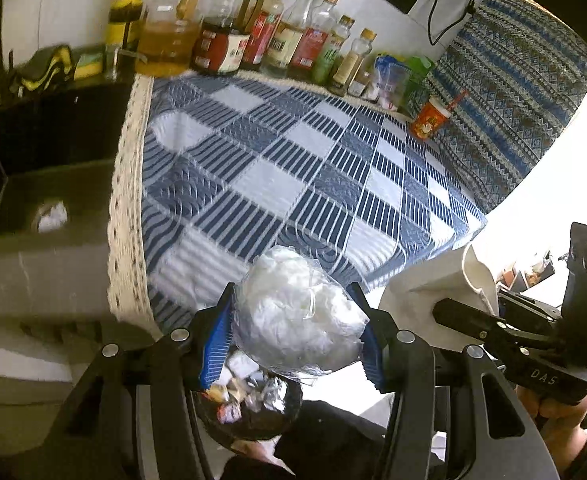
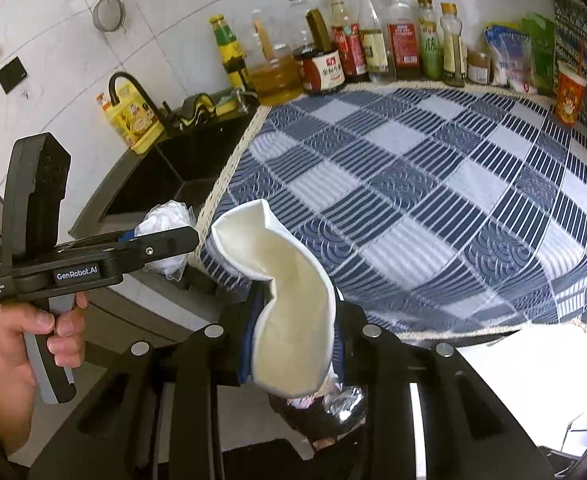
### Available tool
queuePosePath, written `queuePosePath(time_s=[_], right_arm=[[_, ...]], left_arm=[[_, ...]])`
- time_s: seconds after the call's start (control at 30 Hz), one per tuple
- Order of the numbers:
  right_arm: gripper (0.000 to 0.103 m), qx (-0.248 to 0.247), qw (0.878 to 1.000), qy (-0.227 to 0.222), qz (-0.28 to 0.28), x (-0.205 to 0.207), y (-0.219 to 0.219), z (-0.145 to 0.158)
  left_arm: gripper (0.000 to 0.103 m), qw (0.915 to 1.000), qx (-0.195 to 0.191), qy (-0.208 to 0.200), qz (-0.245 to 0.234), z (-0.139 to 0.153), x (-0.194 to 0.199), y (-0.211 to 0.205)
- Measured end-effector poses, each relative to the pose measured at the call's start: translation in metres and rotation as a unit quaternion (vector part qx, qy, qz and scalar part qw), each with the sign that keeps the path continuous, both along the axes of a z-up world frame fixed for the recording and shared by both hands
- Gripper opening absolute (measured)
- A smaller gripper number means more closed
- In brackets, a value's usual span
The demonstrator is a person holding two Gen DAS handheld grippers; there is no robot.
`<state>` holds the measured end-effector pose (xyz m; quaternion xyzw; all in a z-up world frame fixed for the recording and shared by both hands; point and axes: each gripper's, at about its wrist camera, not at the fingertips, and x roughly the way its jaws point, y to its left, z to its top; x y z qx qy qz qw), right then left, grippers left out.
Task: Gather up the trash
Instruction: 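Carry the tissue ball and paper cup down toward the floor bin, then open the left tool over the bin while the right tool releases the cup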
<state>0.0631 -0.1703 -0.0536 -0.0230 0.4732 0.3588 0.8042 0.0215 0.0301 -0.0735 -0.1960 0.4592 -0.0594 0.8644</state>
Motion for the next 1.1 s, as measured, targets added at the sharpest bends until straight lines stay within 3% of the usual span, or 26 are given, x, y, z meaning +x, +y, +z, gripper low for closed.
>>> queuePosePath(time_s=[0.2,0.43,0.63,1.0,1.1], right_arm=[[0.031,-0.022,0.999,0.039,0.017,-0.01,0.009,-0.036],[0.031,-0.05,0.994,0.097,0.023,-0.014,0.011,-0.09],[0.031,-0.067,0.985,0.156,0.008,-0.018,0.003,-0.143],[0.031,-0.081,0.976,0.201,-0.001,-0.009,-0.008,-0.202],[0.031,-0.082,0.971,0.225,-0.004,-0.003,-0.008,-0.234]], left_arm=[[0.052,0.9993,-0.022,0.029,0.003,-0.034,-0.017,-0.007],[0.052,0.9947,-0.041,0.093,0.01,-0.09,-0.03,-0.011],[0.052,0.9871,-0.054,0.151,0.01,-0.139,-0.038,-0.014],[0.052,0.9693,-0.082,0.23,0.029,-0.225,-0.043,-0.019],[0.052,0.9625,-0.086,0.255,0.037,-0.253,-0.04,-0.018]])
